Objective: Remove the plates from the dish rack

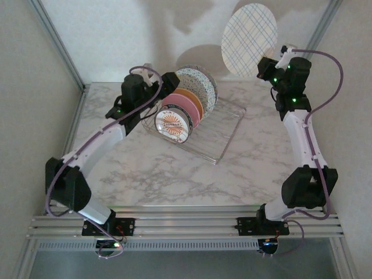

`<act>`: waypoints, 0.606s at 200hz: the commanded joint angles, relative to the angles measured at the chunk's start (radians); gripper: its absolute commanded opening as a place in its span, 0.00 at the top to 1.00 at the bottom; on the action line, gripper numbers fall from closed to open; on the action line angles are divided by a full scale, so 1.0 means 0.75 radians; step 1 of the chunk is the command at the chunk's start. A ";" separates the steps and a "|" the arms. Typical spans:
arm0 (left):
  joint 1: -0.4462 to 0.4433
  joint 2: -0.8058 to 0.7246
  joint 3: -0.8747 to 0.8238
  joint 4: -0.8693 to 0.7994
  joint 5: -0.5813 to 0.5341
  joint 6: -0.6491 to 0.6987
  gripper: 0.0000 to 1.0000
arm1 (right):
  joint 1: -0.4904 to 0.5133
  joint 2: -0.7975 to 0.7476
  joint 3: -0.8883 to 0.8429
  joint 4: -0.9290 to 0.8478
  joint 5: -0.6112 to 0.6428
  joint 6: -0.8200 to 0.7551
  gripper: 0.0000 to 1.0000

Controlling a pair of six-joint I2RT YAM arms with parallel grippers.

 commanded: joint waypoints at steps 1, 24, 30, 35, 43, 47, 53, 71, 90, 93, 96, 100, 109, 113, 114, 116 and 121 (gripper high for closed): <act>-0.032 0.100 0.144 0.003 0.114 -0.168 0.08 | 0.026 -0.053 -0.013 -0.033 -0.080 0.450 1.00; -0.046 0.190 0.206 0.091 0.185 -0.309 0.13 | 0.087 -0.041 0.008 -0.101 -0.163 0.616 1.00; -0.047 0.213 0.220 0.108 0.206 -0.345 0.14 | 0.108 -0.041 0.008 -0.104 -0.174 0.654 1.00; -0.048 0.231 0.234 0.122 0.220 -0.374 0.15 | 0.126 -0.037 0.006 -0.101 -0.183 0.682 1.00; -0.048 0.262 0.250 0.146 0.244 -0.414 0.18 | 0.151 -0.030 0.006 -0.098 -0.190 0.722 1.00; -0.047 0.274 0.259 0.152 0.255 -0.429 0.18 | 0.163 -0.027 0.009 -0.102 -0.197 0.741 1.00; -0.048 0.293 0.272 0.166 0.271 -0.452 0.20 | 0.180 -0.016 0.012 -0.104 -0.207 0.773 1.00; -0.046 0.342 0.284 0.236 0.320 -0.509 0.26 | 0.216 0.015 0.013 -0.066 -0.248 0.861 1.00; -0.039 0.379 0.274 0.293 0.365 -0.565 0.39 | 0.244 0.051 0.041 -0.063 -0.279 0.902 1.00; -0.038 0.382 0.273 0.297 0.370 -0.571 0.41 | 0.246 0.059 0.050 -0.072 -0.292 0.908 1.00; -0.037 0.385 0.270 0.298 0.372 -0.575 0.43 | 0.248 0.069 0.060 -0.078 -0.305 0.915 1.00; -0.037 0.387 0.268 0.298 0.371 -0.578 0.46 | 0.249 0.082 0.070 -0.083 -0.321 0.922 1.00; -0.033 0.391 0.260 0.296 0.372 -0.578 0.52 | 0.257 0.105 0.097 -0.099 -0.350 0.935 1.00; -0.031 0.389 0.256 0.299 0.371 -0.580 0.55 | 0.259 0.113 0.106 -0.106 -0.360 0.934 1.00; -0.031 0.389 0.254 0.299 0.371 -0.580 0.56 | 0.260 0.115 0.109 -0.109 -0.362 0.934 1.00; -0.030 0.390 0.252 0.301 0.370 -0.580 0.57 | 0.263 0.119 0.114 -0.115 -0.366 0.935 1.00; -0.028 0.387 0.247 0.310 0.369 -0.582 0.60 | 0.266 0.126 0.122 -0.124 -0.373 0.935 1.00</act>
